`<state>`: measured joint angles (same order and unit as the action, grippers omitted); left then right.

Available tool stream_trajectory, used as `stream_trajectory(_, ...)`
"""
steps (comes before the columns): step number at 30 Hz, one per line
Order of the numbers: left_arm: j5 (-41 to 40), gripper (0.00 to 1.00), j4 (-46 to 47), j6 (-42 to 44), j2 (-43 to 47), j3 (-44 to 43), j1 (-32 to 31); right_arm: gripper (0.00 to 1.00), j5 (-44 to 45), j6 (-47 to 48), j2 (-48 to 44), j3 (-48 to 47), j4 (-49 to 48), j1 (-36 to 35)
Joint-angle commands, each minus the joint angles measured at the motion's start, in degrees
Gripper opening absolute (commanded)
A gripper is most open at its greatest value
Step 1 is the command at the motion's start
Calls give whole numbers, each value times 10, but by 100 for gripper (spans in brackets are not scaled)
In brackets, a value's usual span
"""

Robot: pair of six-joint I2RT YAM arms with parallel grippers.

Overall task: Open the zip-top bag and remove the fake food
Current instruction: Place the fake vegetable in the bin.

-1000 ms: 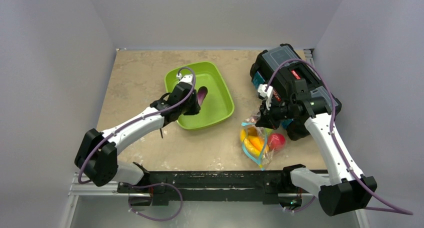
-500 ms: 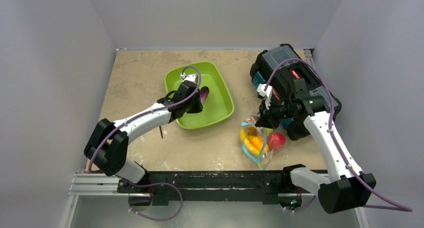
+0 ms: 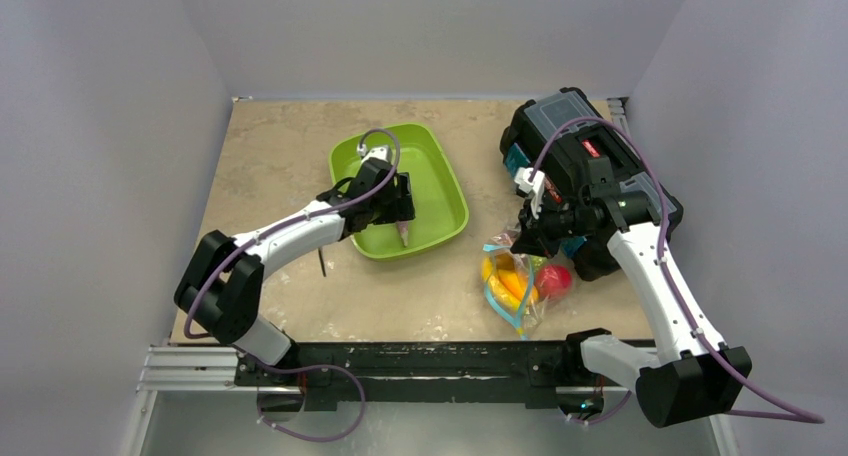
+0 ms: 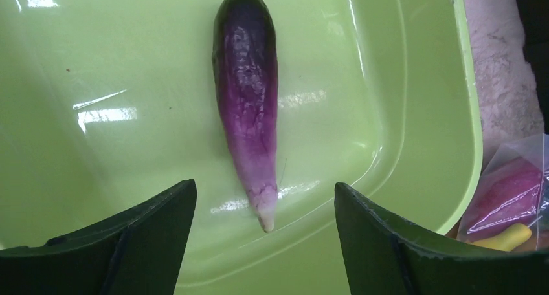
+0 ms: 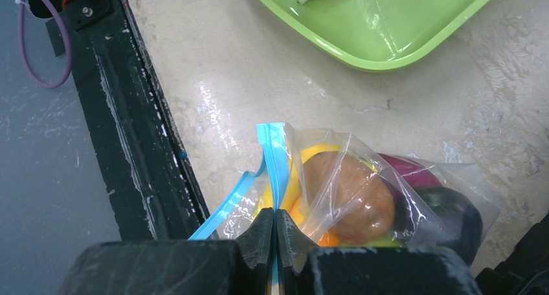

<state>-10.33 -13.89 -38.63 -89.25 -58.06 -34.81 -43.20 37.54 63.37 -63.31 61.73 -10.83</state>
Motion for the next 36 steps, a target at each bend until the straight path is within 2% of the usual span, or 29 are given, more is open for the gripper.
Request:
stream_trajectory(1, -11, 81, -23, -9, 49, -17, 6, 0, -13, 4, -1, -9, -2, 2)
stream_trajectory(5, 19, 87, 4, -19, 134, 33, 6, 0, -13, 5, -3, -9, -2, 2)
stream_trajectory(12, 142, 87, 85, -54, 296, 132, 1, 0, -13, 6, -3, -9, -4, 2)
stream_trajectory(15, 168, 86, 94, -57, 340, 150, -19, 0, -12, 5, -2, -9, -6, 3)
stream_trajectory(18, 170, 86, 104, -54, 367, 156, -66, 0, -12, 4, -3, -7, -8, 2)
stream_trajectory(22, 153, 86, 128, -47, 360, 154, -142, 0, -11, 3, -4, -7, -10, 2)
stream_trajectory(28, 119, 86, 225, -23, 303, 150, -252, 0, -12, 2, -4, -6, -11, 2)
stream_trajectory(32, 105, 86, 233, 26, 258, 117, -303, 0, -15, 0, -4, -4, -14, 2)
stream_trajectory(36, 42, 86, 235, 75, 224, 107, -350, 0, -19, -3, -2, 0, -17, 2)
